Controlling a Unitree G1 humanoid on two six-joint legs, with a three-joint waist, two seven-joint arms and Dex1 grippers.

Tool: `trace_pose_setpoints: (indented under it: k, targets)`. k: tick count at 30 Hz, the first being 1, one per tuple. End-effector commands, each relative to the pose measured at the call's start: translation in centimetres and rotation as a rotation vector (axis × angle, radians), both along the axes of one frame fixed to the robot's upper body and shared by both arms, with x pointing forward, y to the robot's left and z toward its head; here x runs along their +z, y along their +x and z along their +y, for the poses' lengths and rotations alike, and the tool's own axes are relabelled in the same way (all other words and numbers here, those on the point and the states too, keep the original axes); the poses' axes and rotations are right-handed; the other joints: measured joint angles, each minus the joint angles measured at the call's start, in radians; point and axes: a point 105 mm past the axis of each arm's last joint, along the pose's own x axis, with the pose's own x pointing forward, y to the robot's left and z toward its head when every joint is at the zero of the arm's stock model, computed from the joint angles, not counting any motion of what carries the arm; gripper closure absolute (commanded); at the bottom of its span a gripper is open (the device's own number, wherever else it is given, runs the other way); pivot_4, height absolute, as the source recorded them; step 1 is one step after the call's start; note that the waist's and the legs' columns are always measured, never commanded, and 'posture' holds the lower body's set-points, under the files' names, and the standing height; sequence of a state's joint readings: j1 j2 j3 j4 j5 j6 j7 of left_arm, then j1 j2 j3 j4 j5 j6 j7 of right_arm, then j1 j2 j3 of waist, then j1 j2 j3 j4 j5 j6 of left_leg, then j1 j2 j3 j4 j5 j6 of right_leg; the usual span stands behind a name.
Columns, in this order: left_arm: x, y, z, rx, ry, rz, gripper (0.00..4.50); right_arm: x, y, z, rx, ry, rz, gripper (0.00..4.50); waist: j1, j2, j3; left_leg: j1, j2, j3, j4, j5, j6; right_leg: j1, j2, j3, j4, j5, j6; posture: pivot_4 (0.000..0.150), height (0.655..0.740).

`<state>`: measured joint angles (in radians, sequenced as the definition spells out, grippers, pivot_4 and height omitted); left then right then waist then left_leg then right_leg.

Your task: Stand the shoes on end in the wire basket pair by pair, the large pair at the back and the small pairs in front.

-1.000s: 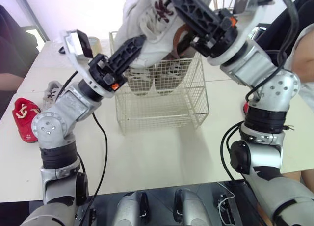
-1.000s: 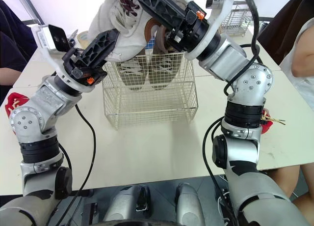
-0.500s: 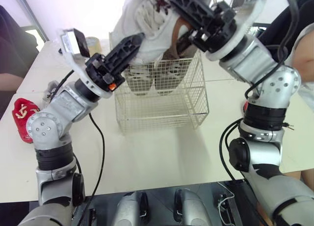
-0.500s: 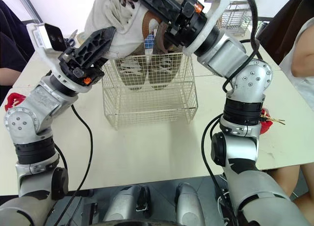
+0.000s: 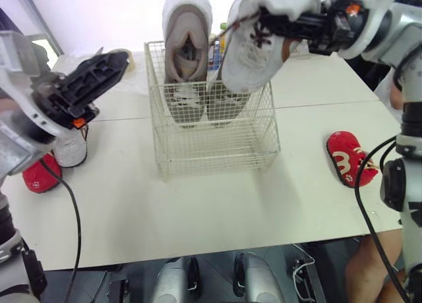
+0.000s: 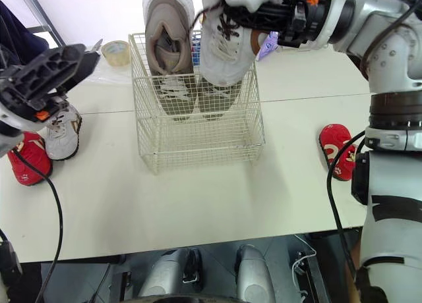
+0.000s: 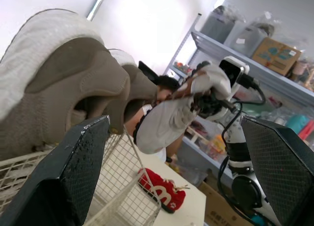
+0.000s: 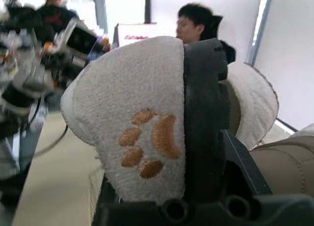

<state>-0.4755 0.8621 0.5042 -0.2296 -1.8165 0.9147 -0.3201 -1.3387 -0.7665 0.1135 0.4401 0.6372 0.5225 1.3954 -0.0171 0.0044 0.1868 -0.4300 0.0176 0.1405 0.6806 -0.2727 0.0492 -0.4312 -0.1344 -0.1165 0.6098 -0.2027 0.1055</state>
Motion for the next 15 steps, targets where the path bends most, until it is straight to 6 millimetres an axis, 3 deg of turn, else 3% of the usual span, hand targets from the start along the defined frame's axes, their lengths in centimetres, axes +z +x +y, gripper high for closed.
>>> trace_pose_setpoints:
  k: [1,9,15]
  targets:
    - [0.2,-0.3,-0.1,0.006,0.003,-0.037,0.09,0.5,-0.3,0.0,0.083,-0.091,-0.158,3.78,0.0,0.0,0.0,0.0,0.0,0.0,0.0,0.0,0.0,0.0,0.0,0.0,0.0,0.0,0.0,0.15,0.74]
    - [0.0,-0.6,-1.4,-0.02,-0.006,-0.058,0.09,-3.5,3.0,0.5,0.044,-0.293,-0.18,3.78,-0.003,0.0,0.001,-0.001,0.0,0.0,0.0,0.0,-0.001,-0.001,0.0,0.0,0.0,0.0,0.0,0.15,0.74]
    - [-0.3,-0.7,-2.1,-0.031,-0.006,-0.061,0.09,-5.6,4.2,1.2,0.045,-0.384,-0.182,3.78,-0.004,0.0,0.001,-0.001,0.0,0.0,0.0,0.001,-0.002,-0.001,0.0,0.0,0.001,0.0,0.0,0.15,0.74]
